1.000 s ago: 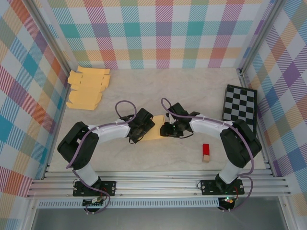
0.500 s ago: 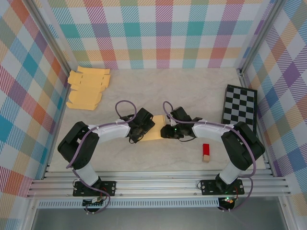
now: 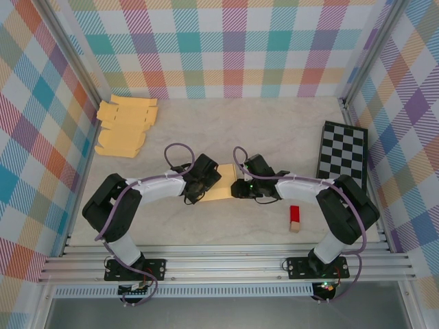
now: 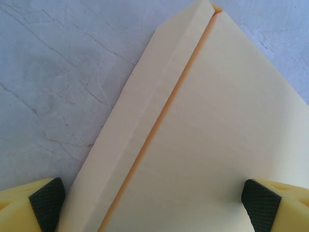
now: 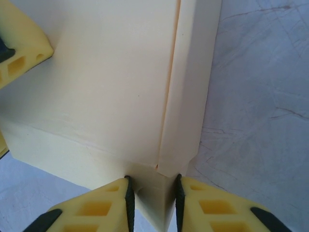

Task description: Fold the paper box

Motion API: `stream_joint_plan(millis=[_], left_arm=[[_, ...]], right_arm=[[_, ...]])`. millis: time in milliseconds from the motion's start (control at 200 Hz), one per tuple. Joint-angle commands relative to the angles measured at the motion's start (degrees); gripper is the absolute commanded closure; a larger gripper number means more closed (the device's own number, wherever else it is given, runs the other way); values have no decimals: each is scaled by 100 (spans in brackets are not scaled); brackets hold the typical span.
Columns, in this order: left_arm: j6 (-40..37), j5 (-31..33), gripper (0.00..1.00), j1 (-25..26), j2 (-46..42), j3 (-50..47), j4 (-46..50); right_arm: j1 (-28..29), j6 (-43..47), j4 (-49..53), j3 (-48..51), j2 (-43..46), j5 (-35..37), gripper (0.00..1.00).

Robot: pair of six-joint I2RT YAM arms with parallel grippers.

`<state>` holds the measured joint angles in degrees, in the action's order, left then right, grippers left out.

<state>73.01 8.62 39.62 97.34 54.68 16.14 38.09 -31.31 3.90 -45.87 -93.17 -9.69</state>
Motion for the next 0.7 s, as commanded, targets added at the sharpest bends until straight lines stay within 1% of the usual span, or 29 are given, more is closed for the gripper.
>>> stream_joint_plan(millis=[0,40,135,210,290,415,470,530,695], left_arm=[[-51,27,4,-147,480,-362,821],[-57,18,3,-154,486,-356,823],[-59,1,3,-162,521,-352,820],[-68,-29,4,-165,553,-350,818],[-68,-60,4,-165,575,-344,815],[-83,-66,4,-180,602,-336,818],[-81,-71,4,-187,602,-335,829],[-79,-67,4,-182,611,-327,832],[-78,-65,4,-191,620,-322,867]], right_arm=[[6,-274,375,325,-429,457,74],[6,-341,352,337,-485,464,77],[4,-507,333,364,-624,522,77],[5,-634,405,367,-663,645,76],[6,-722,477,368,-644,783,73],[8,-730,328,495,-439,837,72],[4,-697,239,552,-331,833,68],[6,-646,234,562,-225,838,68],[5,-556,549,471,203,864,66]])
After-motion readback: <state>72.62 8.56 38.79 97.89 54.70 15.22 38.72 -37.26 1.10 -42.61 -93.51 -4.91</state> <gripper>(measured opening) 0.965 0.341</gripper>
